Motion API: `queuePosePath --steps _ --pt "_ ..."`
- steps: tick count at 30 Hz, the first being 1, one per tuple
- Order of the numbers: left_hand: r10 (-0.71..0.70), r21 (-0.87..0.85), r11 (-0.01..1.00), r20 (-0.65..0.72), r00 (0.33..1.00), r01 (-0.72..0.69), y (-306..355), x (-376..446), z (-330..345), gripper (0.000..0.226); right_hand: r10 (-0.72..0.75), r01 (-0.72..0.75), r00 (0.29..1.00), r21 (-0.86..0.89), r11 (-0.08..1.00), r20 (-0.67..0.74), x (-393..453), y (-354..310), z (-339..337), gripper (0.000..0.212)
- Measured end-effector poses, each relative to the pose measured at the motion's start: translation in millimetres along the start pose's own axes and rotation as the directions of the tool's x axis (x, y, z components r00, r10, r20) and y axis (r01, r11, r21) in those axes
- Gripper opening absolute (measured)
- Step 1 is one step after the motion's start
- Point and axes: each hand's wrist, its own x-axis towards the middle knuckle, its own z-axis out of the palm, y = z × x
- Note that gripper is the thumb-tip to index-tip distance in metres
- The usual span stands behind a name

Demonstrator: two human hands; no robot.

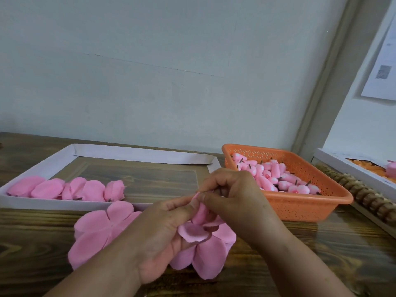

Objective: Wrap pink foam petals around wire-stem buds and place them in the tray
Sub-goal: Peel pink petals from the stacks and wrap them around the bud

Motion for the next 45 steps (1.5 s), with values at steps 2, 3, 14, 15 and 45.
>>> queuePosePath --steps 2,3,14,15,45 --pt "-0.039 -0.072 0.997 0.0 0.999 0.039 1.3 2.0 -2.0 0.024 0.035 -0.035 0.999 0.039 0.999 0.006 0.9 0.6 -1.3 0.025" --pt "-0.053 -0.122 0.991 0.002 0.999 0.053 2.5 3.2 -3.4 0.025 0.01 -0.01 1.0 0.0 1.0 -0.027 1.8 1.7 -2.4 0.024" --pt "-0.031 -0.25 0.968 -0.095 0.995 0.006 13.9 5.5 -10.5 0.026 -0.416 0.486 0.874 -0.43 0.761 0.25 -1.3 2.5 -10.3 0.035" --pt "-0.031 -0.26 0.966 -0.093 0.995 0.005 14.2 5.1 -9.2 0.026 -0.44 0.509 0.861 -0.465 0.725 0.256 -0.8 3.6 -8.3 0.035" --pt "0.129 -0.11 0.986 0.052 0.99 -0.122 15.8 -1.4 -4.1 0.031 -0.357 0.325 0.924 -0.211 0.922 -0.138 2.1 16.9 17.3 0.014"
